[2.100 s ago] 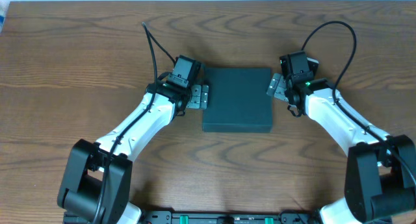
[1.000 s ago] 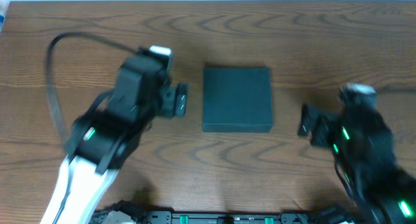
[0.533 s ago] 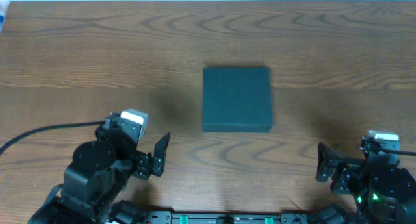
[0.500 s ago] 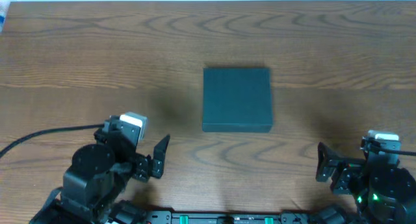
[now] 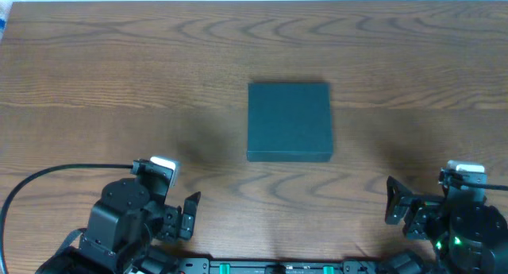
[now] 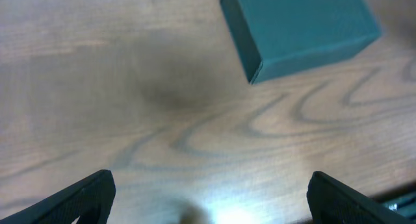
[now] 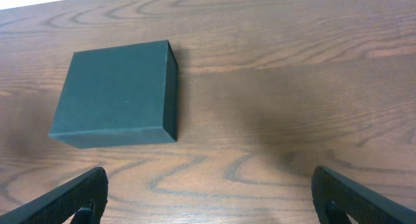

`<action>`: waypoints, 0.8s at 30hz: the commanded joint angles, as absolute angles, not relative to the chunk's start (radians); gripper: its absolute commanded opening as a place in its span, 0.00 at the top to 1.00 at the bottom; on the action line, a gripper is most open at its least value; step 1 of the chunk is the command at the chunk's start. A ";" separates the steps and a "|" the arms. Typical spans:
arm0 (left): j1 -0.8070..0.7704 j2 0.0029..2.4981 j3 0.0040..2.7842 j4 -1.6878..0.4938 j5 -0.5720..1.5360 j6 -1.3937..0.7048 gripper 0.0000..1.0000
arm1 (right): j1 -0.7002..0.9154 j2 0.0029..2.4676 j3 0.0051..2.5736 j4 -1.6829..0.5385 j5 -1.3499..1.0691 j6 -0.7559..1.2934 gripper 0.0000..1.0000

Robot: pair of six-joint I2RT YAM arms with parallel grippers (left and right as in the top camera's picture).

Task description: Pack container

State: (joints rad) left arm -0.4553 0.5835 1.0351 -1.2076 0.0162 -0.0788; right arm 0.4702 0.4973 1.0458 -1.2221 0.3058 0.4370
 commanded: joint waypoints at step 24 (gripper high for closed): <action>-0.459 0.581 1.029 -1.234 0.016 -0.090 0.05 | 0.068 0.083 0.511 -1.037 0.117 0.206 0.01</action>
State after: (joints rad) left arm -0.4553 0.5835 1.0317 -1.2312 0.0166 -0.0788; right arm 0.0952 0.1207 0.5629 -1.0409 0.1482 0.2653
